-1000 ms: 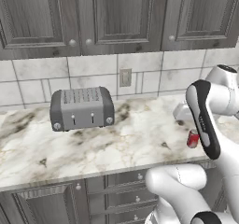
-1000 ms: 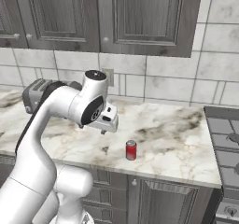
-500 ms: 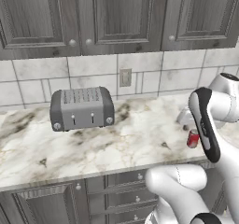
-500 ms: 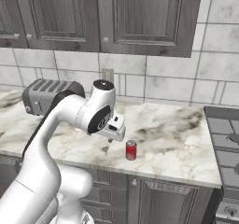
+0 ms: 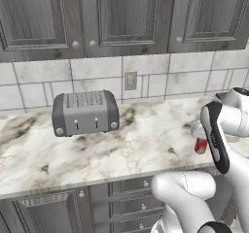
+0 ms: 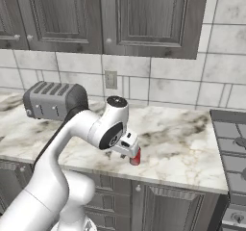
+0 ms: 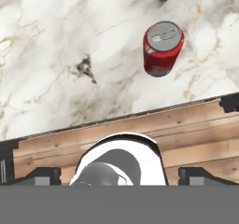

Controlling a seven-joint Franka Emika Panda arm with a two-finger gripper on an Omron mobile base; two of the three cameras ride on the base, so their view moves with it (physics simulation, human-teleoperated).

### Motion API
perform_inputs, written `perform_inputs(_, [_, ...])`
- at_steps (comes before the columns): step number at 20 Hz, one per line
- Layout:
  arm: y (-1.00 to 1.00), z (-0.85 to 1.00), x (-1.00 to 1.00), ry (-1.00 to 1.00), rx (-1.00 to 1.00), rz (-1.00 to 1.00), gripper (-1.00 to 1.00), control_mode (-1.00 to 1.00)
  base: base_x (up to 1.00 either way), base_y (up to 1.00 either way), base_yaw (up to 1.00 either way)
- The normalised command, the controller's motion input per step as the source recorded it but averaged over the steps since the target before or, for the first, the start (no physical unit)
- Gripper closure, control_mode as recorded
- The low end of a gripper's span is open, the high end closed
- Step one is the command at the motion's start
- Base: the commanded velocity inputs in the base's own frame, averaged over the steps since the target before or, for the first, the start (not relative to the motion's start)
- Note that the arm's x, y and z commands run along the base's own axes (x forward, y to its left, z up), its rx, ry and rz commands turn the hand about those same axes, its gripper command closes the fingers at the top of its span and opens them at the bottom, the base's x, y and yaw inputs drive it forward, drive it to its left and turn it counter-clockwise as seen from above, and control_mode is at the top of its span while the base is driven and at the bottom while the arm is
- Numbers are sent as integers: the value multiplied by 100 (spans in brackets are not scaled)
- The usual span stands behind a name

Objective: Four empty soda cans are scattered around the kitchen. Gather all the cans and cluster them next to the stove for recycling.

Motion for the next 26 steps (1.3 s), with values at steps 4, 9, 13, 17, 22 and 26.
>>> perform_inputs(4, [-15,-6,15,0,-12,-1,-100,-100,0,0,0])
perform_inputs(9, [-8,-1,30,0,-9,0,-100,-100,0,0,0])
perform_inputs(13, [-24,-12,28,6,3,0,-100,-100,0,0,0])
perform_inputs(17, [-50,-24,28,9,7,0,-100,-100,0,0,0])
perform_inputs(22, [-41,-17,29,4,7,0,-100,-100,0,0,0])
perform_inputs(26, [-3,-14,31,0,0,0,-100,-100,0,0,0])
